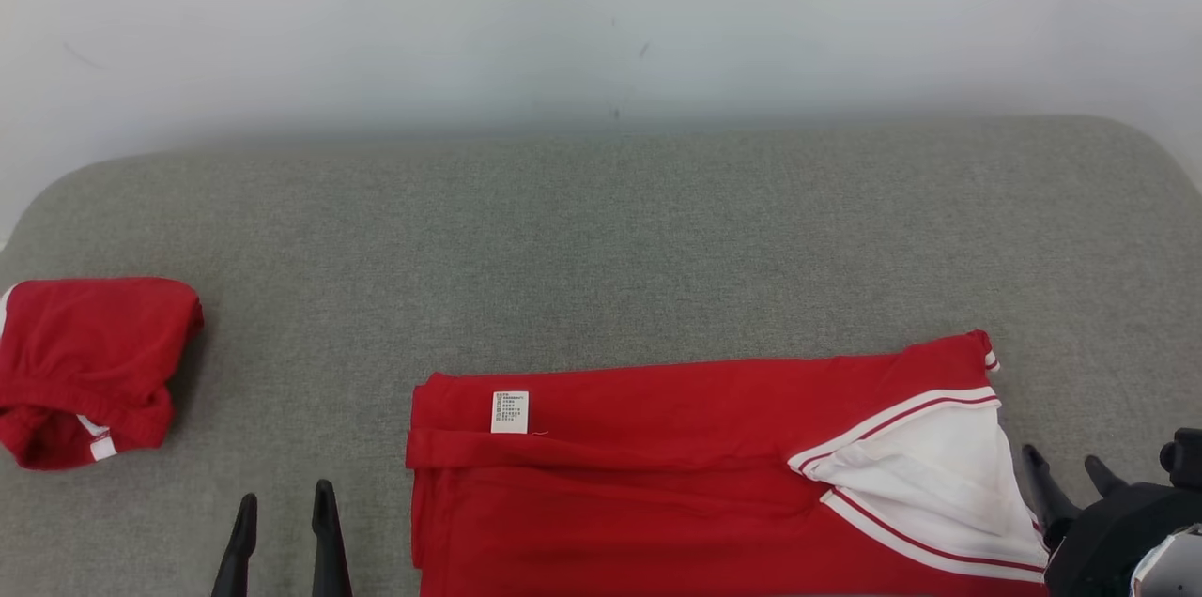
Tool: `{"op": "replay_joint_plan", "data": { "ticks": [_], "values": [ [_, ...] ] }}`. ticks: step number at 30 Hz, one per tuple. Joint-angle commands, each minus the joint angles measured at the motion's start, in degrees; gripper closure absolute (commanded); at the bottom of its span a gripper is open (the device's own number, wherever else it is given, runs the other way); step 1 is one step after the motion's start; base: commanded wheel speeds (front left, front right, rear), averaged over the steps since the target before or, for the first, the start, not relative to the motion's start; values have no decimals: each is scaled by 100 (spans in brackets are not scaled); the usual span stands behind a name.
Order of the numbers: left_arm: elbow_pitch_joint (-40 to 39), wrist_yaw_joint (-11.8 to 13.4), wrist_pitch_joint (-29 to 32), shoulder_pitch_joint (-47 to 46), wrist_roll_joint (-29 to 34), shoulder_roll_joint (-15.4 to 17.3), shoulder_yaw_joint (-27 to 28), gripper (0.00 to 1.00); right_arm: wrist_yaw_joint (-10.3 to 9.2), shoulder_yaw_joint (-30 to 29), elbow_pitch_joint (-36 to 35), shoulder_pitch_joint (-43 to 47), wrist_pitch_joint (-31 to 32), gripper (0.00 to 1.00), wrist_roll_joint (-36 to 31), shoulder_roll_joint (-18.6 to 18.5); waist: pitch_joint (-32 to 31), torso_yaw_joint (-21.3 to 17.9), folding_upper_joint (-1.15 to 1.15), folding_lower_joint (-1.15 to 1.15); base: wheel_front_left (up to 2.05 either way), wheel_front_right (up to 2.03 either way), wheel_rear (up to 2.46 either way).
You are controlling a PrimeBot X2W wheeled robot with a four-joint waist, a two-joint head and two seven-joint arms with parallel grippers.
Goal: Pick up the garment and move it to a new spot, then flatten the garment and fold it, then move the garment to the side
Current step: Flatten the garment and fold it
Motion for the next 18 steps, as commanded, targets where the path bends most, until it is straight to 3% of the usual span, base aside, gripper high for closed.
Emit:
{"op": "replay_joint_plan", "data": {
  "ticks": [1,8,18],
  "values": [
    [24,-94,-18,72,-15,-40,34,0,-15,-8,128,-140,-49,0,60,-66,47,32,0,0,0,0,0],
    [359,-321,-18,45,101,-80,-37,0,-15,109,760,-592,92,0,145,-289,246,182,0,0,0,0,0],
    [618,-371,102,-145,161,92,-172,0,-15,192,1242,-901,486,0,213,-418,460,386,0,0,0,0,0]
  ]
}}
